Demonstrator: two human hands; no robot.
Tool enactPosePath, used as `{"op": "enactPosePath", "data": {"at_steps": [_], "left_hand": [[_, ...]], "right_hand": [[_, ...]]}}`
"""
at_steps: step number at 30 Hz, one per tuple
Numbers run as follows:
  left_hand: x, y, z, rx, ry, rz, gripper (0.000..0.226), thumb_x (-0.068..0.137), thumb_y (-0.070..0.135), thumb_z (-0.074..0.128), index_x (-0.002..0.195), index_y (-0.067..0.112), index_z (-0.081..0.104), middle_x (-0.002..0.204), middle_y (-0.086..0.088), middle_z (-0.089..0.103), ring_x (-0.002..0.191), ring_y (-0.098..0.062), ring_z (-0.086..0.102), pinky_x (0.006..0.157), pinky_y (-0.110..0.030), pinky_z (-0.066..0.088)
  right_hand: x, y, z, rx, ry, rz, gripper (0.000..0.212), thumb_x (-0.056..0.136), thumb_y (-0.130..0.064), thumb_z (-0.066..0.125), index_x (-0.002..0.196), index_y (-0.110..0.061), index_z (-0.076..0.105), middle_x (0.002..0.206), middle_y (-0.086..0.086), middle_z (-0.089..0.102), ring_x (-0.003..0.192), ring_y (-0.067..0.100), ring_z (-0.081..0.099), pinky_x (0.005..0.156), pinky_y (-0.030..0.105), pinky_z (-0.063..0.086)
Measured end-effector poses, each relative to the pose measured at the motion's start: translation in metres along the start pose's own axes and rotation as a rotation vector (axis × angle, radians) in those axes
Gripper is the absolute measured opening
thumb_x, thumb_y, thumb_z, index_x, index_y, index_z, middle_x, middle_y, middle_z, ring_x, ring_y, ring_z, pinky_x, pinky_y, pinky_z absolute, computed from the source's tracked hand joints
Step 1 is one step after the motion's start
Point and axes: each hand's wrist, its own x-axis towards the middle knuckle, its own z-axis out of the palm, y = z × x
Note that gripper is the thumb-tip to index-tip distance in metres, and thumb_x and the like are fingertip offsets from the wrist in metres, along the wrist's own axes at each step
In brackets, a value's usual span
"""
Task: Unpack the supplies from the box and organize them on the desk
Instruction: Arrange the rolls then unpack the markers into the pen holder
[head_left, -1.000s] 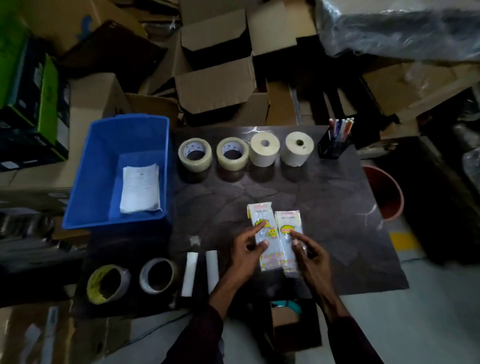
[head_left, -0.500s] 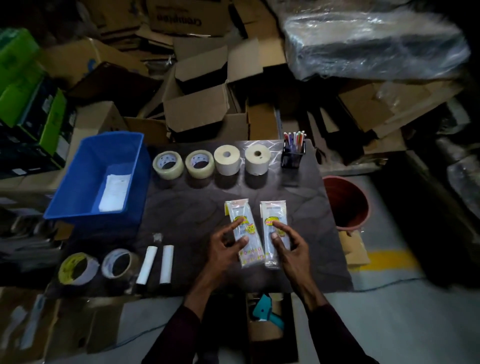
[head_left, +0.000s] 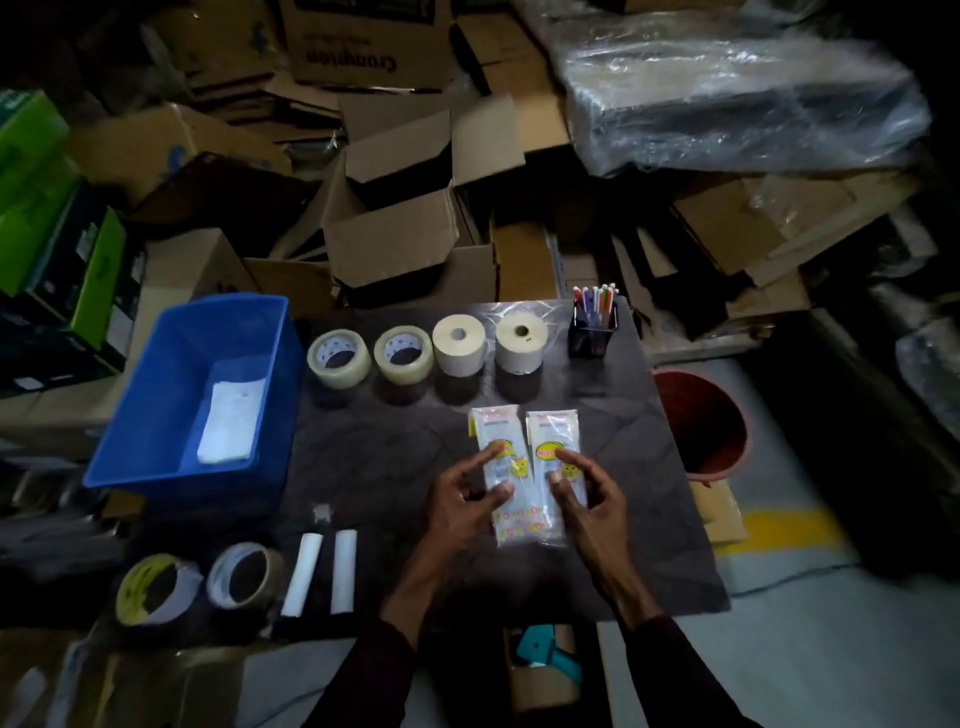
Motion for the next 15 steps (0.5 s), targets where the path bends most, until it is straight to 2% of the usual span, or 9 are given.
{"op": "enactPosePath", "data": {"at_steps": [3,5,7,10,15], "left_hand": [[0.012,0.004,-0.01,0.034,-0.013,0.006,0.049,0.077,0.002,0.075,0.12,0.023,0.065,0.109,0.008,0.074,0.097,-0.008,0.066,0.083,-0.026,0.055],[0.02,0.006,-0.018,0.018,-0.027,-0.003,0.049,0.078,0.002,0.076,0.12,0.024,0.066,0.11,0.001,0.074,0.097,-0.012,0.067,0.084,-0.029,0.056],[0.027,0.008,-0.023,-0.002,-0.051,-0.022,0.051,0.08,-0.006,0.072,0.124,0.019,0.063,0.104,0.005,0.075,0.095,-0.009,0.068,0.08,-0.025,0.056],[0.036,0.013,-0.026,-0.001,-0.072,-0.021,0.052,0.081,-0.01,0.069,0.125,0.017,0.06,0.1,0.01,0.075,0.093,-0.005,0.068,0.077,-0.021,0.055],[0.046,0.013,-0.023,-0.061,-0.068,-0.036,0.05,0.08,-0.011,0.07,0.125,0.011,0.063,0.109,-0.007,0.074,0.095,-0.015,0.069,0.078,-0.027,0.056]], "right_hand": [[0.005,0.002,0.011,-0.004,0.033,-0.012,0.02,0.089,-0.001,0.069,0.106,-0.011,0.072,0.103,0.002,0.078,0.09,0.018,0.073,0.073,0.03,0.06],[0.011,0.005,0.015,-0.032,0.035,-0.014,0.02,0.089,-0.007,0.071,0.107,-0.015,0.073,0.107,0.006,0.077,0.096,0.027,0.073,0.079,0.041,0.06],[0.014,0.006,0.02,-0.034,0.03,-0.006,0.02,0.089,-0.01,0.072,0.108,-0.016,0.073,0.109,0.008,0.076,0.1,0.032,0.072,0.083,0.047,0.06],[0.018,0.002,0.028,-0.013,0.041,0.005,0.021,0.089,-0.006,0.07,0.109,-0.01,0.072,0.108,0.007,0.076,0.097,0.027,0.073,0.082,0.047,0.061],[0.028,-0.006,0.031,-0.004,0.065,-0.012,0.019,0.089,-0.003,0.07,0.108,-0.007,0.072,0.106,0.008,0.077,0.093,0.022,0.073,0.08,0.04,0.061]]}}
